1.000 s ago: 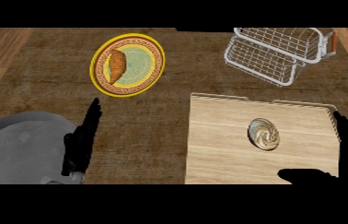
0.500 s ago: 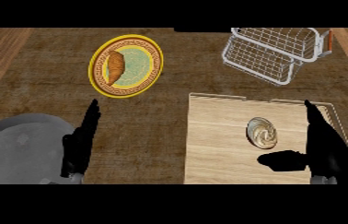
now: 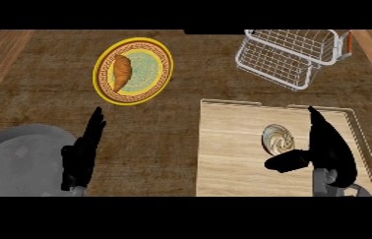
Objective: Pick the cupcake from the tray and place it in the tiered basket
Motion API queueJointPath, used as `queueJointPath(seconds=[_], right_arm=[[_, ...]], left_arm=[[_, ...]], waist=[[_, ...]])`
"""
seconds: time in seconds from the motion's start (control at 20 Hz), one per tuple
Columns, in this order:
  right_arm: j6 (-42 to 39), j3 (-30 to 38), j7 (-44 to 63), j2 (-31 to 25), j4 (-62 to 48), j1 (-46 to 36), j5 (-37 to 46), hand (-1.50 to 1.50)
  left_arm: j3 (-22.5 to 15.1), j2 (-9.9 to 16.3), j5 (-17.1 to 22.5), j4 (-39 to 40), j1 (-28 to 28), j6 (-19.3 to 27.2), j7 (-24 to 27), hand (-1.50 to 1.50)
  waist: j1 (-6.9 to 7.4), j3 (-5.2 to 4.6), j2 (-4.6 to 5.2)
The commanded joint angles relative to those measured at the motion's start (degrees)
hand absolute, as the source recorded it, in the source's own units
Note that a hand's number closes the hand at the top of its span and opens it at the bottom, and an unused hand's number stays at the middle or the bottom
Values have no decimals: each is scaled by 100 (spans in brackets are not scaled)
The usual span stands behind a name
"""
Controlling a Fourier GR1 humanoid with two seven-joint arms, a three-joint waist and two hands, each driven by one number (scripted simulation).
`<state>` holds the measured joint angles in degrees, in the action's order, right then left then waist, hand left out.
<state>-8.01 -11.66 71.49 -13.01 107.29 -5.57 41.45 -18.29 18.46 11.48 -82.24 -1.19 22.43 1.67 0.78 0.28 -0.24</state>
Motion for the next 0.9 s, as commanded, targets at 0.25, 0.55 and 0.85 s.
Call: queueJointPath(seconds=[0.25, 0.55, 0.85], right_arm=[[-943, 166, 1365, 597, -567, -560, 244, -150], [-964, 460, 1372, 1082, -709, -654, 414, -150], [-1301, 600, 1267, 1223, -506, -376, 364, -150]], left_arm=[[111, -13, 29, 269, -146, -25, -161, 0], [16, -187, -52, 175, -250, 92, -239, 0], [101, -102, -98, 110, -152, 50, -395, 0]], waist=[[-32, -41, 33], [-60, -38, 20], [-114, -37, 12]])
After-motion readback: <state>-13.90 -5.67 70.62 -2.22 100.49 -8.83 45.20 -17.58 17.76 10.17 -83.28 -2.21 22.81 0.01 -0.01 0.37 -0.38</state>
